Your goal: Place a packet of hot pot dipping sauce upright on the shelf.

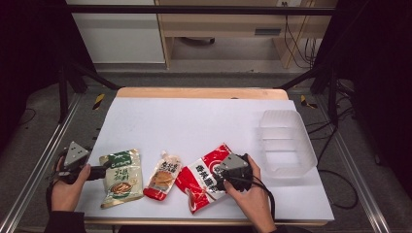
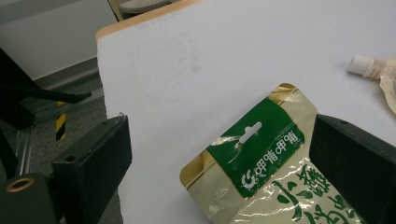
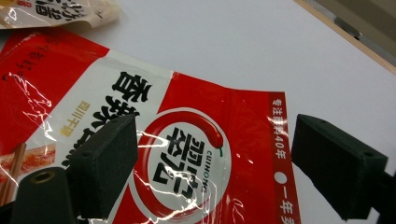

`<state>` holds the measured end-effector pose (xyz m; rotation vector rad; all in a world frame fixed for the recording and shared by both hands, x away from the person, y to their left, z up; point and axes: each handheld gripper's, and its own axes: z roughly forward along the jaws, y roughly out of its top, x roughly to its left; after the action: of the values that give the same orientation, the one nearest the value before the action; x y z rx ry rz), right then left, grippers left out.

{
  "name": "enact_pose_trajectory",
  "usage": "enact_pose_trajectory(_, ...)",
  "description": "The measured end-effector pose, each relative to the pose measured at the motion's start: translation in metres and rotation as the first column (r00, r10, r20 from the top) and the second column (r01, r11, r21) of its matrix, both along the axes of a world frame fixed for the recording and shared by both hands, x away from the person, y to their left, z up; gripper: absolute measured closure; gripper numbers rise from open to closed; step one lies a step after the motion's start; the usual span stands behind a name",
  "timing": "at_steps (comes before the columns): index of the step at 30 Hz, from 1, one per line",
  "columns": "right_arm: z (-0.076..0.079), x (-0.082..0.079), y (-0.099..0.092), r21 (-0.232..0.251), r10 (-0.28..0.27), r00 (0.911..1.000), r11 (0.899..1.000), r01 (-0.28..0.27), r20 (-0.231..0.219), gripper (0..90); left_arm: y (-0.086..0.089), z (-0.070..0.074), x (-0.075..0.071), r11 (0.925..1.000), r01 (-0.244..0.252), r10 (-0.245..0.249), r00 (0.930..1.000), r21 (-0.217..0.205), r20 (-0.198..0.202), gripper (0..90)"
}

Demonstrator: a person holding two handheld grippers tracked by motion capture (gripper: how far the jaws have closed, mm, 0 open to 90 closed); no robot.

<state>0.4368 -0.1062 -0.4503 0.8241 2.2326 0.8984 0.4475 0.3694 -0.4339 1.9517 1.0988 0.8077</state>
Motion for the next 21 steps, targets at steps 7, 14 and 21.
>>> enact_pose_trajectory(7, 0.001, -0.002, -0.005, 0.012, -0.025, 0.9997, 1.000, 0.025, -0.008, 13.0, 0.004, -0.002, 0.001, 0.9998, 0.010, -0.010, 0.9998, -0.019, -0.020, 5.6)
enact_pose_trajectory(14, 0.001, -0.005, -0.008, 0.026, -0.038, 0.9992, 0.999, 0.039, -0.013, 10.4, 0.011, -0.005, 0.004, 0.9991, 0.026, -0.028, 0.9987, -0.034, -0.043, 5.3)
enact_pose_trajectory(21, 0.003, -0.004, -0.007, 0.043, -0.049, 0.9988, 0.998, 0.049, -0.006, 10.4, 0.010, -0.011, 0.007, 0.9985, 0.055, -0.056, 0.9949, -0.005, -0.084, 5.4)
